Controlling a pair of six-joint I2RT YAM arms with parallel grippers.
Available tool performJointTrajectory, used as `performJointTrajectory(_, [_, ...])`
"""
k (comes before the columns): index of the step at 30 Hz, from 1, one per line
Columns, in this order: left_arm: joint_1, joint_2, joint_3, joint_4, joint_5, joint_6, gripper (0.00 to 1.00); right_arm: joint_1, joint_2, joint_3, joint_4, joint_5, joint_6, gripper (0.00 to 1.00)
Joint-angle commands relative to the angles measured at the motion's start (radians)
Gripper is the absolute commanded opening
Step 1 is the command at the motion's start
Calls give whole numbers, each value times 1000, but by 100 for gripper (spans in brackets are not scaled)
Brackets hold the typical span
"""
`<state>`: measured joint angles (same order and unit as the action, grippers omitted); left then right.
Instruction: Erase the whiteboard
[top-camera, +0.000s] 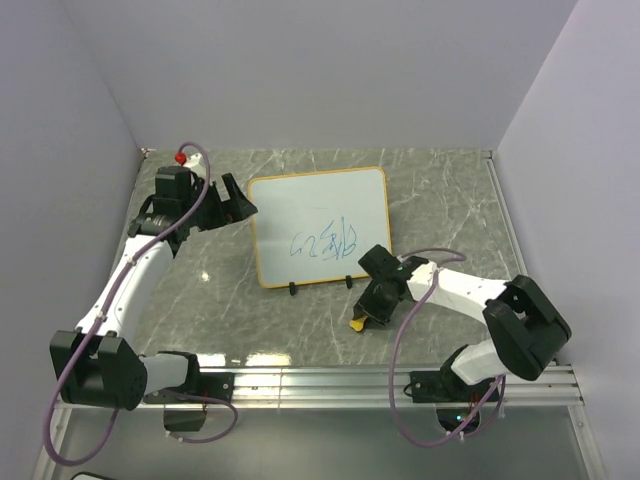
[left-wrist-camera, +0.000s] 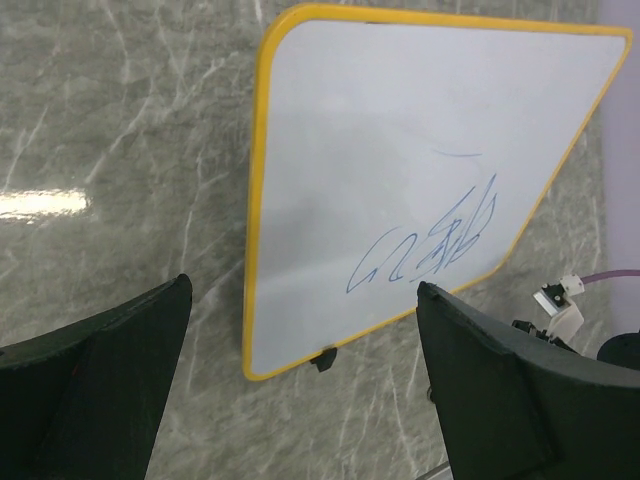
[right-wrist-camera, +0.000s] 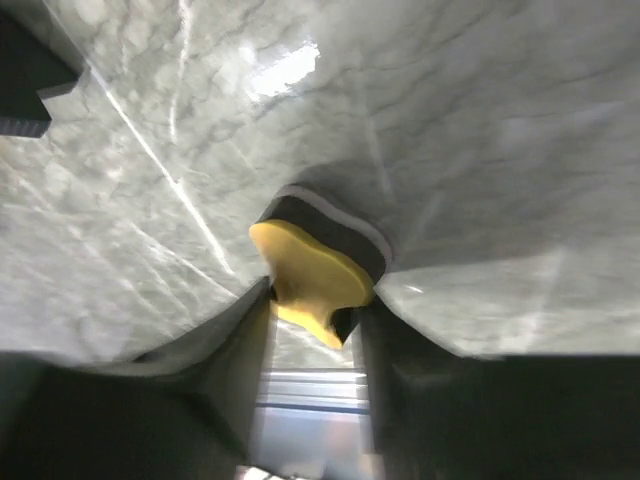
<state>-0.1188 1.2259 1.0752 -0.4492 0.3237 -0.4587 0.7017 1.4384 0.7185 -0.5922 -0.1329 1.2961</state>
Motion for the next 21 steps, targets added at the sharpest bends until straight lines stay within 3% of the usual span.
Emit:
performJointTrajectory(1, [2,17,48,60,63,-35,99,-22,-56,48,-148,94,-148,52])
performJointTrajectory(3, [4,18,42,76,71,-49,99,-34,-85,70,-199,114,-188,66])
performJointTrajectory(4, [4,14,31,86,72,-54,99,-37,-90,79,-216,131,-199,67])
performJointTrajectory(9, [4,9,5,119,72,-74,99,-36,-70,154,-282,216,-248,67])
performJointTrajectory(21, [4,37,14,122,63,-48,99,4,28,145,-235,168,-233,57])
